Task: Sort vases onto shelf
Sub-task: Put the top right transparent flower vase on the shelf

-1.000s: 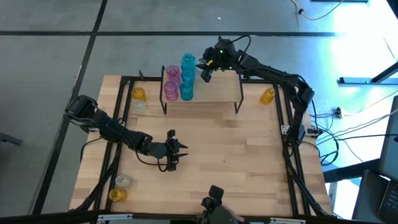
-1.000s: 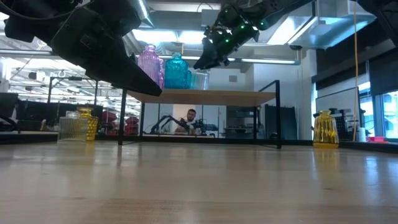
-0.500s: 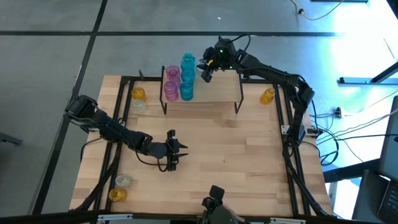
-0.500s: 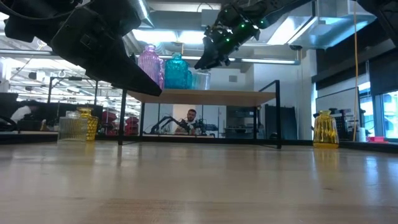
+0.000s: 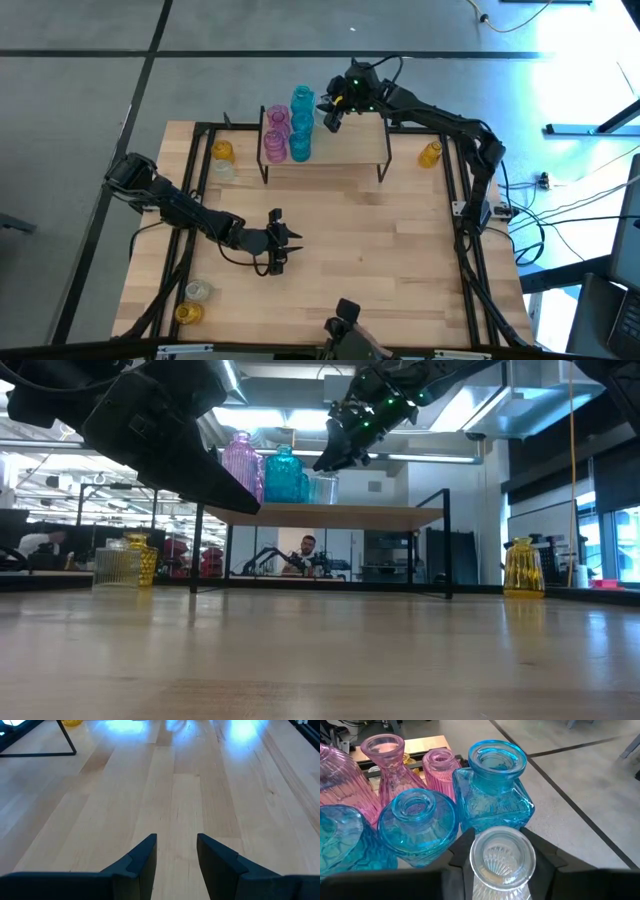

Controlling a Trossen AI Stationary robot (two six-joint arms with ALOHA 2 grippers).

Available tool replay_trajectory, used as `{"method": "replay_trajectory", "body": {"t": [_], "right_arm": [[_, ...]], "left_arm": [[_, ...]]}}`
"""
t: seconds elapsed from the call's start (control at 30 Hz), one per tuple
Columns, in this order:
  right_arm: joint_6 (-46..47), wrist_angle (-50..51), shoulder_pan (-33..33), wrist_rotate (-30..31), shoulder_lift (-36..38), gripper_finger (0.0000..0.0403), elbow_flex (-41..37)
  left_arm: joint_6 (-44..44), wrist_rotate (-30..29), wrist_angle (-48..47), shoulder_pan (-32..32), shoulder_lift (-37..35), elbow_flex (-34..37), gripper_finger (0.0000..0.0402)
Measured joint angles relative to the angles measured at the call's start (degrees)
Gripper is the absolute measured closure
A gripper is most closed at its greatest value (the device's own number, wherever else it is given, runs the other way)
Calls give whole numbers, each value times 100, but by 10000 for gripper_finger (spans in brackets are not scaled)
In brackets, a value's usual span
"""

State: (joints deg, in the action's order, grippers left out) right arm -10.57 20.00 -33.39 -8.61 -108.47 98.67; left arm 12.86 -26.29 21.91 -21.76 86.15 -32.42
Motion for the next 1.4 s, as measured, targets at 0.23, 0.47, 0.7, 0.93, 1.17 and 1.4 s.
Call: {"method": "replay_trajectory", "body": {"t": [0.23,0.47,0.7,0.93,1.17,1.4], "right_arm": [[0,47,2,-1,-15,234,-11],[-44,-89,4,5,-15,220,-11],[-177,-166,2,202,70,219,-13],[-192,-169,41,150,467,219,-13],[-621,1277,280,99,1069,219,-4],[-1000,1903,464,-416,1189,219,-716]], "left_arm": [[0,0,0,-1,0,0,269],[0,1,0,-2,0,-1,269],[0,1,0,-2,0,1,269],[0,-1,0,0,0,0,269],[0,1,0,0,0,1,269],[2,1,0,0,0,1,269]]}}
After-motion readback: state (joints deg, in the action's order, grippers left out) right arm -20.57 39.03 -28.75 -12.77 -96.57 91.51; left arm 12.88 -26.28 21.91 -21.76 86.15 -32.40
